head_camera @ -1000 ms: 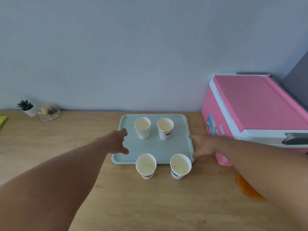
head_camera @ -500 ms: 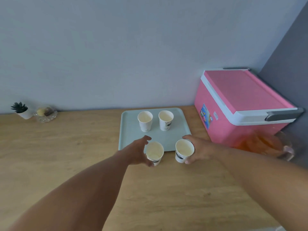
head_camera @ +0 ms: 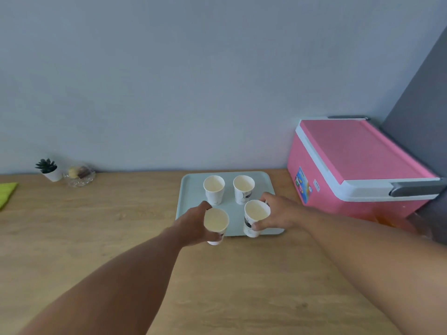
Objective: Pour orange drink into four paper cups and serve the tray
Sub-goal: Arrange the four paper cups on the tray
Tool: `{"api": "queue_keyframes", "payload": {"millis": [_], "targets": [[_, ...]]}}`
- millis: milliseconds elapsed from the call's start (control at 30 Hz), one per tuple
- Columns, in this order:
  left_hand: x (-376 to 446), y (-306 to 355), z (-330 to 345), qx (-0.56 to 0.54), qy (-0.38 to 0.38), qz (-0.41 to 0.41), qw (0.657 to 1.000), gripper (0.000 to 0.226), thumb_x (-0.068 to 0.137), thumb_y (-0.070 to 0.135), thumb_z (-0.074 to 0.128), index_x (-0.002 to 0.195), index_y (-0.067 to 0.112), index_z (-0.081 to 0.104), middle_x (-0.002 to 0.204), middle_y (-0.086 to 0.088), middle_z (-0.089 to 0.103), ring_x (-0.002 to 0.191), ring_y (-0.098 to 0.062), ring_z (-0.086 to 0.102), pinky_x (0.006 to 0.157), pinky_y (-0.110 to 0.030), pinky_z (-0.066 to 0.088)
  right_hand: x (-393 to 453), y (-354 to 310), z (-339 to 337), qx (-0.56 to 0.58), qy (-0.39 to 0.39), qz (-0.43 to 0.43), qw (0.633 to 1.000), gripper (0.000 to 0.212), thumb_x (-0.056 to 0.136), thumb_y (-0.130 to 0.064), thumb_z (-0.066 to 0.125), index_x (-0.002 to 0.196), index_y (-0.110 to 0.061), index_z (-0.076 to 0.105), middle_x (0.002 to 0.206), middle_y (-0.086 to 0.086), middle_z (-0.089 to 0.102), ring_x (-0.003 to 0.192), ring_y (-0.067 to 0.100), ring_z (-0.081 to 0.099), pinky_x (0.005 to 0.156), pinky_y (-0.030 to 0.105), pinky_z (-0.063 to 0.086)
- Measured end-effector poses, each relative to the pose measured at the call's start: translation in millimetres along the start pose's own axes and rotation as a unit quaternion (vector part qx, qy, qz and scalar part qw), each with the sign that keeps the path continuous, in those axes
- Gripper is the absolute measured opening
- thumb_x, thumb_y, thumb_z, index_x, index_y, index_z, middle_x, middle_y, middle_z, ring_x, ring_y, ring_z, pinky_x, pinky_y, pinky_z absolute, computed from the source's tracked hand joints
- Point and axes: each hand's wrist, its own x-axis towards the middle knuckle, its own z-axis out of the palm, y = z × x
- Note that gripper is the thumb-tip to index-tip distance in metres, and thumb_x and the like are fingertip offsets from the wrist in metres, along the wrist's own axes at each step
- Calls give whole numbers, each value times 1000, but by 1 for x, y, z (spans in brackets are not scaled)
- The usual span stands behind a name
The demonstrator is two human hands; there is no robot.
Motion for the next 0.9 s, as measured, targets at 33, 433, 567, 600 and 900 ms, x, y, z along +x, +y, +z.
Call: {"api": "queue_keyframes", "payload": {"millis": [33,433,567,600,900], "targets": [[3,1,-4,1,14,-5,1000,79,59,58,84,122,30,45,110,13,60,98,-16,60,80,-36,52,2,-3,-5,8,11,-7,1000,71,65,-60,88,118,-36,47,108,-21,59,96,1,57,70,25,44],[42,7,10,-34,66,-53,996,84,64,50,88,130,25,43,110,8,61,97,-17,60,75,-32,47,47,6,3,67,22,-22,997,92,66,-53,91,143,-34,45,126,-13,62,113,13,61,88,29,50],[53,3,19,-34,60,-58,996,87,62,51,88,131,27,42,116,7,61,102,-19,60,81,-37,51,59,11,7,71,24,-15,997,95,59,-57,92,141,-34,49,126,-13,63,114,13,61,94,33,53],[55,1,20,-37,60,-60,996,88,61,52,88,132,27,42,117,7,61,103,-19,60,83,-38,52,61,12,8,72,25,-15,997,93,60,-57,92,139,-34,50,126,-13,63,114,13,61,91,32,52],[63,-6,21,-59,64,-60,994,91,60,53,89,132,24,42,117,7,60,102,-17,60,81,-34,50,68,8,16,102,17,-32,994,87,59,-48,95,134,-36,53,122,-15,66,112,12,63,93,32,53]]}}
